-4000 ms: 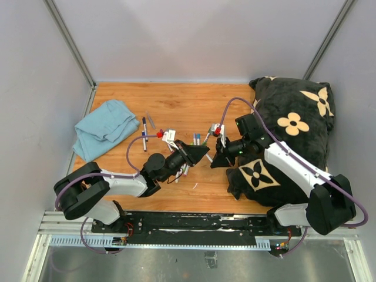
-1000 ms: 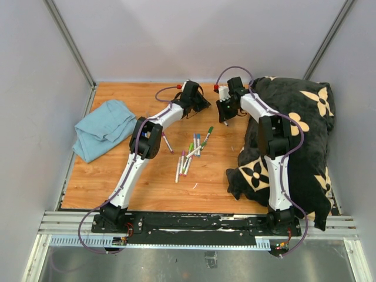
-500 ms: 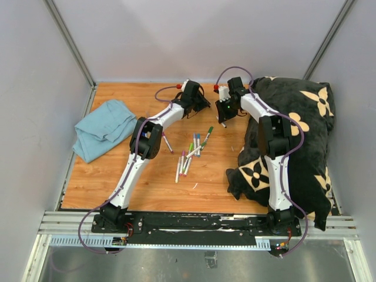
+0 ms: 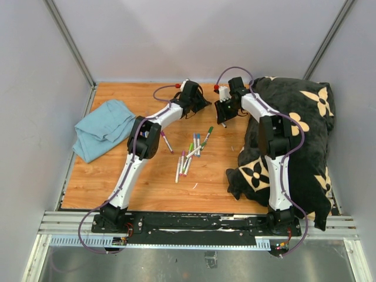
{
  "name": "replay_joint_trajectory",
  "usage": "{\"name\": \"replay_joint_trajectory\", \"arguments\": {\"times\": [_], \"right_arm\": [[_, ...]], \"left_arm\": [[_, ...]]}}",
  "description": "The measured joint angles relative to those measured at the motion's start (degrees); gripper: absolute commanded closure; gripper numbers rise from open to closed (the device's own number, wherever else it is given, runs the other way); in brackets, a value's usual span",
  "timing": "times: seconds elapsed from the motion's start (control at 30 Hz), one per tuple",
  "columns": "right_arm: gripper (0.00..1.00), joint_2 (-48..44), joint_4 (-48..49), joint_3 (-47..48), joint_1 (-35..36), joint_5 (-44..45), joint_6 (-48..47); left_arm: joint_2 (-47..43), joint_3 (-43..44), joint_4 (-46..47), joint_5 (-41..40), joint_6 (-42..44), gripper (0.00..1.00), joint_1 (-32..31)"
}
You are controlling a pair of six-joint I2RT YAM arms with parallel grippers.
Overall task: Open the pen caps
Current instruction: Place the pen cap at the center of the board.
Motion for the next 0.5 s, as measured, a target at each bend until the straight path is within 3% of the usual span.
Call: {"name": "replay_joint_trajectory", "arguments": {"times": [0.23,0.5], "right_arm": [[0.45,-0.92,-0.96,-0.33,-0.11,-1.46,-1.66],[0.4,-12.55,-1.99,-6.43,-0.13,-2.54,-4.7]], "left_arm": [[-10.58,-15.17,4.55,0.15,5.6,0.52,0.0],[-36.28,-45.92,25.51,11.04,18.27,0.4,0.46]]}}
